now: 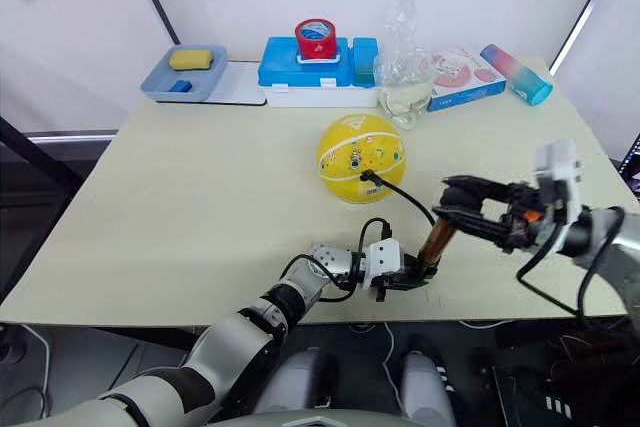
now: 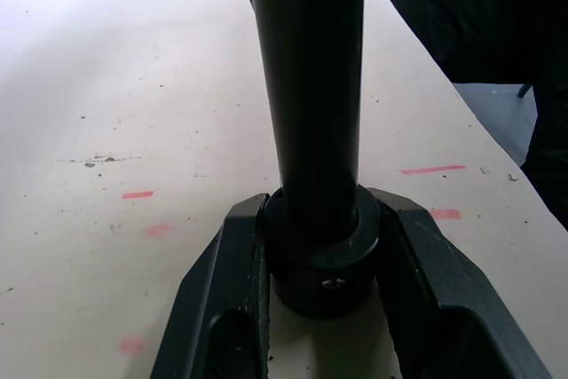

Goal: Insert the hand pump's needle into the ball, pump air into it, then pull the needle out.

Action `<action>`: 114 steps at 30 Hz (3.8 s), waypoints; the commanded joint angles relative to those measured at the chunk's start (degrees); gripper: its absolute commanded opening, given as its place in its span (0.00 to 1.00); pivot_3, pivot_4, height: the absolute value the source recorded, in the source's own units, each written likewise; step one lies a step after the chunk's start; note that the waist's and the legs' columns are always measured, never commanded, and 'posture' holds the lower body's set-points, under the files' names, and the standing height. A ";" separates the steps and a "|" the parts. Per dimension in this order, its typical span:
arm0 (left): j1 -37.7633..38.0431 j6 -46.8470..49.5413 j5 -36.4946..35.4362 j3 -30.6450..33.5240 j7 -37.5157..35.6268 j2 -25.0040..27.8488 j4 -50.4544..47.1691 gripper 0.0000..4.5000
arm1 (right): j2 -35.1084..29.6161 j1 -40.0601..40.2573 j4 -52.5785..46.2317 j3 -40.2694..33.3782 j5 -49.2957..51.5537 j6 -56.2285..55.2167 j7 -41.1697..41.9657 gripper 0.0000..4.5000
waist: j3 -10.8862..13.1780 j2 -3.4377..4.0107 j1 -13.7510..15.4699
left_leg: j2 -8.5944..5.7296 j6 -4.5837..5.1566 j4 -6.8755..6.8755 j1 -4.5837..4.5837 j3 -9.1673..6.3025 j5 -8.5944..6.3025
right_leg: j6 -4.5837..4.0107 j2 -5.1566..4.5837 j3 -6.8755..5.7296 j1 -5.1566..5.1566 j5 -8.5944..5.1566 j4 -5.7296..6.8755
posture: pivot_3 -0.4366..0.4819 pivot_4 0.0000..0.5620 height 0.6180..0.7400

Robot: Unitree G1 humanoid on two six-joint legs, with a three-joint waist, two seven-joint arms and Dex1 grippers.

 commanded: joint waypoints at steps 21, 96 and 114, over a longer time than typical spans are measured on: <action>1.51 1.69 2.33 -1.17 -0.47 0.71 2.38 0.26 | -8.31 -10.29 1.91 -18.52 19.50 11.25 -0.62 0.46 | 0.10 0.09 0.09 | -0.06 0.00 0.00 -0.06 -0.02 0.00 | -0.01 -0.33 -0.03 -0.01 0.02 -0.03 | 0.48 0.27 1.00; 0.60 2.14 2.33 -0.73 -0.32 1.71 2.13 0.26 | -6.45 -8.29 2.45 -15.03 14.59 7.63 1.98 0.46 | 0.13 0.15 0.00 | -0.09 0.00 0.07 -0.25 -0.22 0.00 | -0.03 -0.13 -0.24 -0.03 0.02 -0.01 | 0.48 0.27 1.00; 0.76 2.21 2.14 -0.69 0.60 1.12 2.19 0.26 | -1.00 1.97 6.59 1.08 -5.72 -1.77 5.48 0.46 | 0.03 0.02 0.00 | -0.11 0.00 0.08 -0.21 -0.21 0.01 | -0.01 -0.16 -0.25 -0.03 0.01 -0.02 | 0.48 0.27 1.00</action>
